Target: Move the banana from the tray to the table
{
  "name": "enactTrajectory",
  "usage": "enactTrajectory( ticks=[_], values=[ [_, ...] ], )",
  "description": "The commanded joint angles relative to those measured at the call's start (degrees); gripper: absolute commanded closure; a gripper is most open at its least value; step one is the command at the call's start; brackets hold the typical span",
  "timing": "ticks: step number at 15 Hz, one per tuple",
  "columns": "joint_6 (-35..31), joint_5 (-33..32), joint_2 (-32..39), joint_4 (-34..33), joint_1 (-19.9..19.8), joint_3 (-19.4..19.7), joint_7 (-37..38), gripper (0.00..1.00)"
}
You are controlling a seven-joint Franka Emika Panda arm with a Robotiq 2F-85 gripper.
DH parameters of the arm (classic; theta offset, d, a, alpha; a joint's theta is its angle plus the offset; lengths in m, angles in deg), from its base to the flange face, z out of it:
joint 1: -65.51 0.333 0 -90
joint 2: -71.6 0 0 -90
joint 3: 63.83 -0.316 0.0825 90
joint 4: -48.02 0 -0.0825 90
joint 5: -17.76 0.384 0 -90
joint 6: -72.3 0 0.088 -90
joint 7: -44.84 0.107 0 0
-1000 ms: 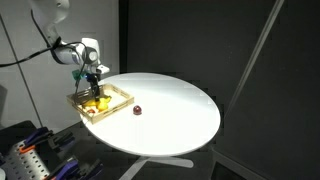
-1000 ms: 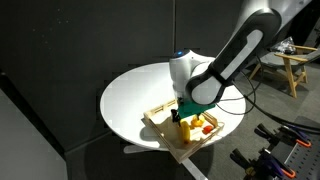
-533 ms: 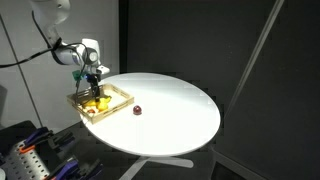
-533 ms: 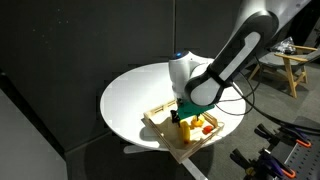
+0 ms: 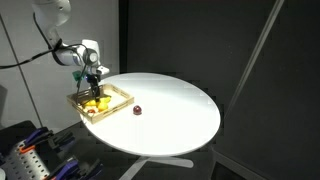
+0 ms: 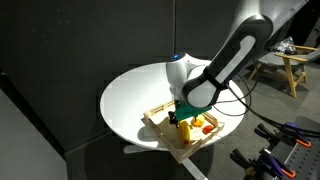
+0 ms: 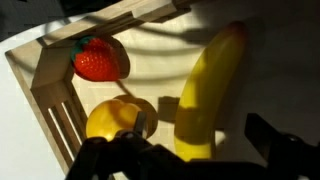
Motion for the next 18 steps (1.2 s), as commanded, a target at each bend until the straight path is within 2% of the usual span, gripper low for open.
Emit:
enactTrajectory(
  ticks=[1, 15, 16, 17, 18],
  values=[
    [1.6, -0.5, 1.1, -2.0, 1.1, 0.9, 1.0, 0.00],
    [1.6, -0.6, 2.6, -2.7, 1.6, 1.6, 0.9, 0.00],
    [1.7, -0.5, 2.7, -2.8, 1.6, 1.6, 0.9, 0.25],
    [1.7, -0.5, 2.8, -2.8, 1.6, 1.6, 0.8, 0.28],
    [1.7, -0.5, 2.8, -2.8, 1.7, 1.6, 0.9, 0.36]
  ],
)
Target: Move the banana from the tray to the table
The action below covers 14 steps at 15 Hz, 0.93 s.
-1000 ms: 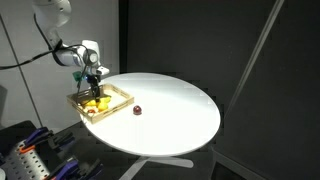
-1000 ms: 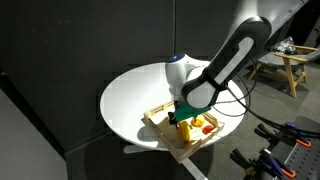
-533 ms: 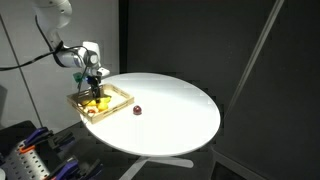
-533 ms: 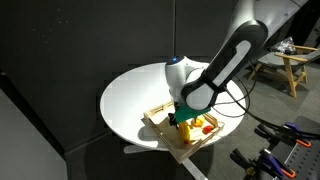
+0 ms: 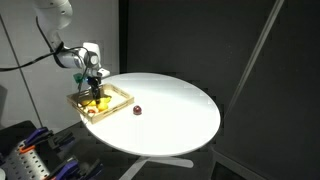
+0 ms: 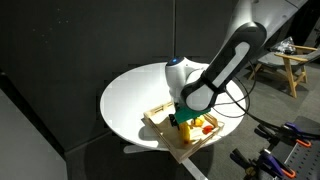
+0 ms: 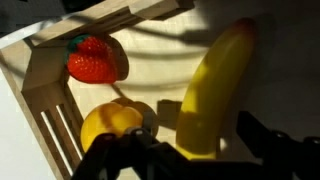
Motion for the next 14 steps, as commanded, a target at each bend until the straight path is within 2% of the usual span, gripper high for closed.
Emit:
enactTrajectory(
  ticks=[1, 6, 14],
  values=[
    [1.7, -0.5, 0.6, -1.6, 1.0, 0.8, 0.8, 0.44],
    [2.1, -0.4, -0.3, -1.1, 1.0, 0.5, 0.4, 0.84],
    [6.3, -0.5, -4.5, 0.3, 1.0, -0.5, -0.4, 0.85]
  ],
)
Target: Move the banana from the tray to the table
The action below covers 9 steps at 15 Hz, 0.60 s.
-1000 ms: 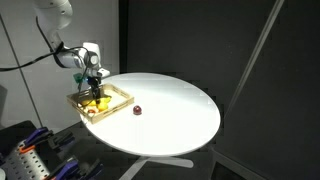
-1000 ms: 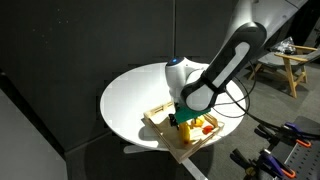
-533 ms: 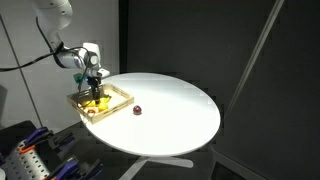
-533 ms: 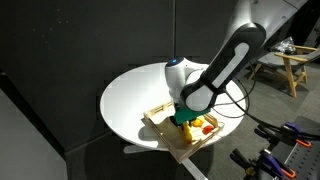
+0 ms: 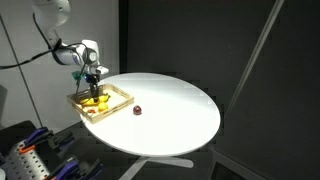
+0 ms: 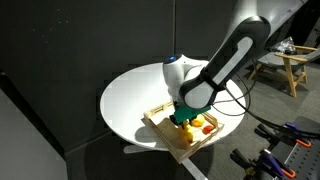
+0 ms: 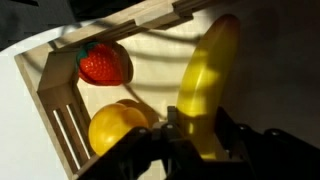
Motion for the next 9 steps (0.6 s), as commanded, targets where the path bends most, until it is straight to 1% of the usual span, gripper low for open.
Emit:
enactTrajectory(
  ticks=[1, 6, 9],
  values=[
    [3.4, -0.5, -3.4, 0.7, 0.1, -0.5, -0.4, 0.85],
    [6.1, -0.9, -6.1, 1.0, -0.5, -1.3, -1.3, 0.85],
    [6.6, -1.3, -8.2, 1.8, -1.1, -1.7, -3.1, 0.85]
  ],
)
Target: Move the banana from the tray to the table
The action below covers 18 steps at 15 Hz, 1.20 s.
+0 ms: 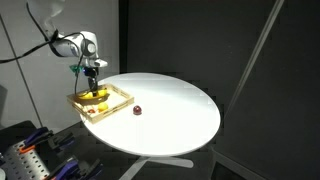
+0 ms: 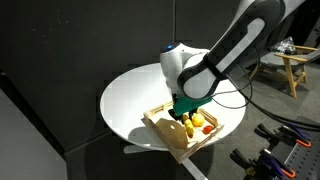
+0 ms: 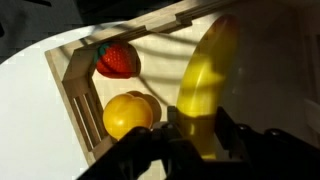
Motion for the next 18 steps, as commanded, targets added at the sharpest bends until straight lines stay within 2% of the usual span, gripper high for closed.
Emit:
enactTrajectory(
  ticks=[1, 8, 18],
  values=[
    [1.6, -1.2, -4.3, 2.1, -1.3, -1.0, -2.7, 0.85],
    [1.2, -1.3, -10.7, 6.5, -4.5, -1.0, -11.4, 0.85],
    [0.8, -2.2, -18.6, 13.4, -12.5, 0.7, -23.1, 0.85]
  ],
)
